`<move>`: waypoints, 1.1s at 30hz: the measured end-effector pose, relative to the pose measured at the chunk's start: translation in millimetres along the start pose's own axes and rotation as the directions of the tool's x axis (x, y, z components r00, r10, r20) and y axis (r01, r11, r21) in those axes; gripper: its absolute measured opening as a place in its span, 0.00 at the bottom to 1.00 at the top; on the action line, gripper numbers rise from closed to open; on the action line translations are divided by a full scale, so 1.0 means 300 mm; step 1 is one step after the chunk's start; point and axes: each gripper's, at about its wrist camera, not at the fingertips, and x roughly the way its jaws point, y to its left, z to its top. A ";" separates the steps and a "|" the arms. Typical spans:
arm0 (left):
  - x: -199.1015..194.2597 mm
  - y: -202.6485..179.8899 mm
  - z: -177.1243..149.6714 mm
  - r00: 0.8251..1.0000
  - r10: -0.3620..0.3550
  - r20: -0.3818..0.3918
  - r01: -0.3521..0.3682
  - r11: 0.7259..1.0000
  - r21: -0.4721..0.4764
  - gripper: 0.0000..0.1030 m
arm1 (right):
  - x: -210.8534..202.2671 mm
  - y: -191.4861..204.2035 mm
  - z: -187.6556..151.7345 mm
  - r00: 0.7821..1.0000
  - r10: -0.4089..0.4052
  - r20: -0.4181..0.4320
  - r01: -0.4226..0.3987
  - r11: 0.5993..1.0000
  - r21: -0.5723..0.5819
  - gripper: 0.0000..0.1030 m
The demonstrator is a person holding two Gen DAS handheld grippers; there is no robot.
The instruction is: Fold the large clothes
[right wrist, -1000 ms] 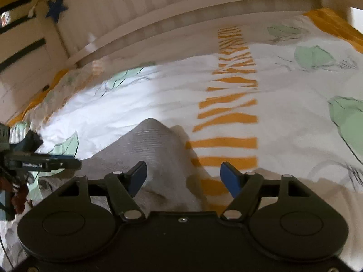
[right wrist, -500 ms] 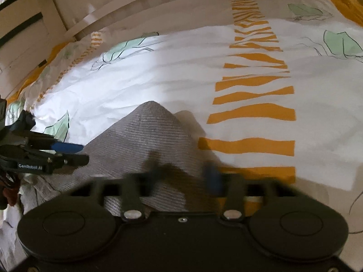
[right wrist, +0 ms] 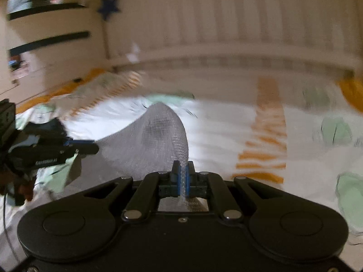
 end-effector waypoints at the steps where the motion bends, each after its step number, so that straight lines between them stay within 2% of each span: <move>1: -0.060 -0.018 -0.017 0.999 -0.020 0.030 0.019 1.000 0.025 0.04 | -0.043 0.023 -0.007 1.000 0.008 0.021 -0.008 1.000 -0.027 0.09; 4: -0.215 -0.082 -0.087 0.995 -0.093 0.046 0.087 0.988 0.127 0.04 | -0.195 0.118 -0.061 0.997 0.049 0.058 -0.040 0.988 -0.148 0.09; 6: -0.301 -0.120 -0.144 0.989 -0.151 0.001 0.148 0.971 0.189 0.05 | -0.266 0.182 -0.114 0.997 0.068 0.037 -0.057 0.971 -0.232 0.09; 8: -0.372 -0.163 -0.203 0.976 -0.205 -0.076 0.218 0.941 0.260 0.07 | -0.330 0.242 -0.189 0.995 0.093 -0.027 -0.097 0.948 -0.302 0.10; 10: -0.441 -0.213 -0.267 0.951 -0.250 -0.183 0.301 0.889 0.346 0.07 | -0.374 0.298 -0.264 0.986 0.117 -0.116 -0.150 0.927 -0.345 0.11; 11: -0.463 -0.226 -0.287 0.933 -0.270 -0.240 0.343 0.867 0.361 0.07 | -0.390 0.323 -0.303 0.976 0.129 -0.175 -0.185 0.915 -0.358 0.11; 13: -0.501 -0.241 -0.308 0.897 -0.293 -0.331 0.405 0.846 0.347 0.07 | -0.418 0.367 -0.369 0.950 0.143 -0.279 -0.244 0.896 -0.372 0.11; 14: -0.518 -0.242 -0.304 0.888 -0.290 -0.357 0.410 0.852 0.327 0.08 | -0.430 0.381 -0.388 0.939 0.148 -0.310 -0.262 0.892 -0.369 0.11; 15: -0.526 -0.227 -0.292 0.887 -0.281 -0.367 0.398 0.868 0.296 0.08 | -0.441 0.388 -0.395 0.933 0.148 -0.328 -0.267 0.895 -0.357 0.11; 17: -0.515 -0.196 -0.238 0.894 -0.247 -0.374 0.326 0.931 0.163 0.16 | -0.457 0.371 -0.373 0.938 0.143 -0.317 -0.238 0.928 -0.287 0.12; 18: -0.509 -0.176 -0.216 0.898 -0.224 -0.379 0.271 0.960 0.075 0.32 | -0.457 0.351 -0.351 0.944 0.134 -0.303 -0.209 0.950 -0.233 0.13; 19: -0.490 -0.152 -0.191 0.898 -0.216 -0.383 0.216 0.976 -0.043 0.46 | -0.448 0.326 -0.322 0.952 0.115 -0.282 -0.167 0.971 -0.169 0.20; 20: -0.470 -0.123 -0.169 0.905 -0.216 -0.367 0.162 0.972 -0.171 0.50 | -0.431 0.290 -0.291 0.961 0.089 -0.262 -0.117 0.989 -0.094 0.33; 21: -0.456 -0.106 -0.160 0.914 -0.214 -0.344 0.118 0.952 -0.281 0.53 | -0.409 0.253 -0.265 0.965 0.065 -0.254 -0.068 0.998 -0.004 0.42; 22: -0.437 -0.083 -0.153 0.923 -0.216 -0.318 0.082 0.919 -0.387 0.55 | -0.389 0.223 -0.254 0.966 0.050 -0.252 -0.033 0.997 0.069 0.58; 23: -0.413 -0.065 -0.150 0.932 -0.211 -0.295 0.048 0.878 -0.477 0.57 | -0.369 0.194 -0.247 0.968 0.039 -0.249 -0.003 0.990 0.141 0.65; 24: -0.393 -0.058 -0.155 0.936 -0.204 -0.286 0.022 0.846 -0.532 0.62 | -0.346 0.166 -0.243 0.969 0.028 -0.244 0.021 0.980 0.197 0.65; 29: -0.281 -0.008 -0.199 0.950 -0.167 -0.263 -0.069 0.711 -0.700 0.62 | -0.257 0.101 -0.279 0.969 -0.023 -0.246 0.104 0.940 0.325 0.65; 33: -0.233 0.024 -0.247 0.957 -0.169 -0.236 -0.074 0.644 -0.761 0.62 | -0.226 0.096 -0.296 0.969 -0.059 -0.238 0.132 0.944 0.302 0.65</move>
